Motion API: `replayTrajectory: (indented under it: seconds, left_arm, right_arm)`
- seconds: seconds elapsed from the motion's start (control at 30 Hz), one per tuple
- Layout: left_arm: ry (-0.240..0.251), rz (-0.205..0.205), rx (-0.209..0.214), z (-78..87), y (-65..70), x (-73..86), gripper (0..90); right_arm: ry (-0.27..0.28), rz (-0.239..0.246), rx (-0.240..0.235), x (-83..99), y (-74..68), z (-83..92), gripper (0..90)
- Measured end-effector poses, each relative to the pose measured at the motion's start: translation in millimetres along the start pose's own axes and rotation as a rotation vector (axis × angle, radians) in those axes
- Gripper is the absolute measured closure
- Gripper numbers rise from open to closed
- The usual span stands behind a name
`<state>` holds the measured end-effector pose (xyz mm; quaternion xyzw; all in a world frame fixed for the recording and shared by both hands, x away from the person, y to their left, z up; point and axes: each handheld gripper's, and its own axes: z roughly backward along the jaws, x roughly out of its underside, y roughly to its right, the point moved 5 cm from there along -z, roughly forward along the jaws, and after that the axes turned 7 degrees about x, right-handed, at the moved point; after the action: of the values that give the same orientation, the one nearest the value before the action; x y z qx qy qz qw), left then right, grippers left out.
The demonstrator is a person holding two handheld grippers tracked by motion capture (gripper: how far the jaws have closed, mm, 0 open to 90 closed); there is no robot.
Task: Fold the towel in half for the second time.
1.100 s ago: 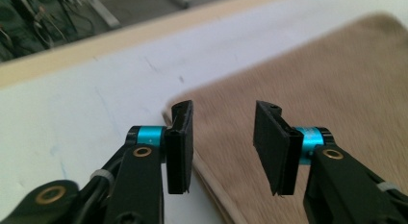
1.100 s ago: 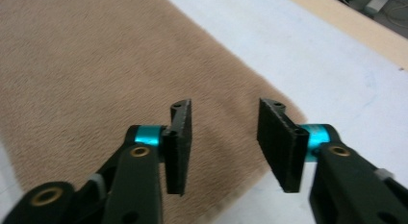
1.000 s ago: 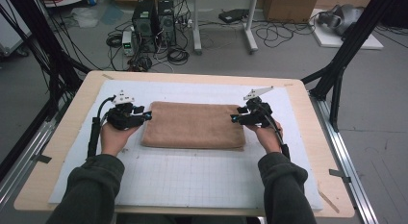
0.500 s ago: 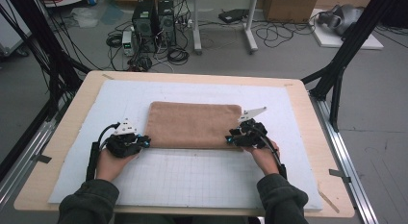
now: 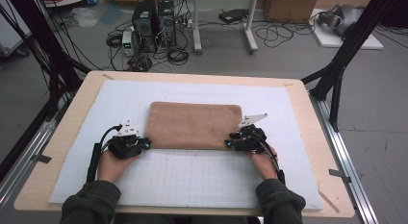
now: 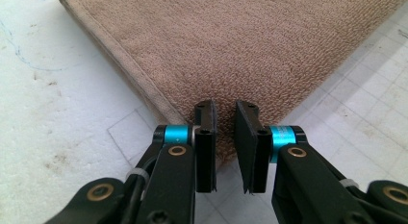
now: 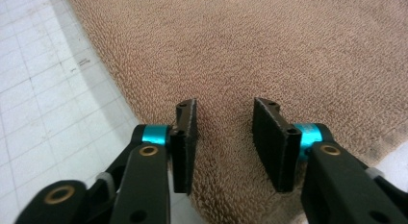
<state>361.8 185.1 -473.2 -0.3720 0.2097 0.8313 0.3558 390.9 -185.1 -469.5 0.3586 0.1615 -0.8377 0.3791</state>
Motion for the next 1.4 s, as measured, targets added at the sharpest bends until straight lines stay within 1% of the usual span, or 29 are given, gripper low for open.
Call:
replayTrajectory:
  seconds: [0.1, 0.13, 0.2, 0.23, 0.3, 0.37, 0.4, 0.43, 0.47, 0.5, 0.57, 0.63, 0.7, 0.73, 0.77, 0.83, 0.93, 1.0, 1.1, 1.17, 1.23, 1.3, 1.4]
  left_arm:
    - [0.000, 0.001, 0.000, -0.1, 1.3, -0.2, 75.9]
    - [0.000, -0.001, 0.007, 0.0, 2.1, -0.6, 74.4]
    - [0.005, 0.004, 0.015, 0.2, 3.7, -1.1, 69.0]
    - [0.002, -0.007, 0.015, 1.1, 4.5, -1.5, 66.8]
    - [0.021, -0.011, 0.009, 3.4, 6.7, -3.5, 61.8]
    - [0.041, -0.010, -0.002, 7.7, 7.9, -5.8, 56.6]
    - [0.049, -0.006, 0.000, 9.3, 7.9, -6.4, 55.4]
    - [0.062, 0.010, 0.005, 12.0, 8.1, -7.3, 53.4]
    - [0.067, 0.017, 0.006, 14.3, 8.4, -7.9, 51.2]
    - [0.068, 0.012, 0.003, 16.5, 8.9, -8.1, 49.2]
    - [0.071, 0.016, 0.009, 19.2, 10.7, -8.6, 45.0]
    - [0.075, 0.008, 0.006, 22.4, 13.4, -9.3, 41.1]
    - [0.085, 0.021, 0.029, 24.6, 17.4, -10.0, 37.0]
    - [0.084, 0.009, 0.035, 25.6, 18.9, -10.3, 36.1]
    - [0.085, 0.003, 0.032, 26.9, 21.1, -10.4, 35.3]
    - [0.086, 0.000, 0.041, 29.0, 23.3, -10.0, 34.0]
    - [0.096, 0.004, 0.039, 33.0, 24.6, -8.1, 31.7]
    - [0.108, 0.008, 0.036, 36.2, 25.5, -5.8, 31.3]
    - [0.124, 0.025, 0.035, 41.0, 25.7, -1.7, 28.1]
    - [0.130, 0.041, 0.030, 44.5, 25.8, 1.3, 26.0]
    - [0.130, 0.040, 0.030, 48.1, 25.5, 3.2, 25.1]
    - [0.143, 0.048, 0.022, 52.0, 25.3, 4.7, 23.5]
    - [0.153, 0.051, 0.023, 57.3, 26.6, 6.5, 22.6]
  right_arm:
    - [0.004, -0.009, -0.001, -0.1, -0.6, -0.4, 56.3]
    - [0.003, -0.011, 0.002, -0.3, -0.8, -0.2, 54.2]
    - [0.008, -0.021, 0.010, -1.3, -1.4, 0.4, 47.4]
    - [0.008, -0.019, 0.018, -1.7, -1.1, 0.8, 44.3]
    - [0.013, -0.019, 0.042, -2.6, -1.0, 1.9, 39.2]
    - [0.016, -0.031, 0.052, -3.1, -0.5, 4.0, 33.4]
    - [0.019, -0.036, 0.053, -3.4, -0.7, 5.8, 31.3]
    - [0.020, -0.044, 0.056, -3.6, -0.8, 7.2, 29.1]
    - [0.028, -0.049, 0.055, -4.0, -0.6, 8.7, 27.9]
    - [0.028, -0.050, 0.052, -3.9, -0.8, 10.3, 26.8]
    - [0.040, -0.058, 0.053, -5.1, -2.5, 13.3, 24.5]
    - [0.047, -0.060, 0.051, -6.5, -4.6, 16.1, 22.1]
    - [0.061, -0.052, 0.045, -8.1, -7.0, 19.5, 21.6]
    - [0.066, -0.049, 0.043, -8.8, -8.7, 20.9, 21.1]
    - [0.065, -0.040, 0.045, -9.4, -10.4, 22.4, 20.8]
    - [0.071, -0.032, 0.044, -10.5, -13.2, 25.2, 20.4]
    - [0.080, -0.025, 0.041, -11.8, -15.8, 29.6, 18.4]
    - [0.085, -0.021, 0.047, -11.9, -16.4, 32.1, 17.1]
    - [0.090, -0.021, 0.042, -11.3, -17.9, 36.8, 15.9]
    - [0.104, -0.024, 0.037, -11.8, -19.2, 41.0, 15.5]
    - [0.115, -0.017, 0.042, -12.3, -20.3, 45.5, 14.9]
    - [0.121, -0.013, 0.040, -12.4, -21.8, 49.8, 14.4]
    - [0.131, -0.011, 0.041, -11.4, -23.2, 55.7, 13.3]
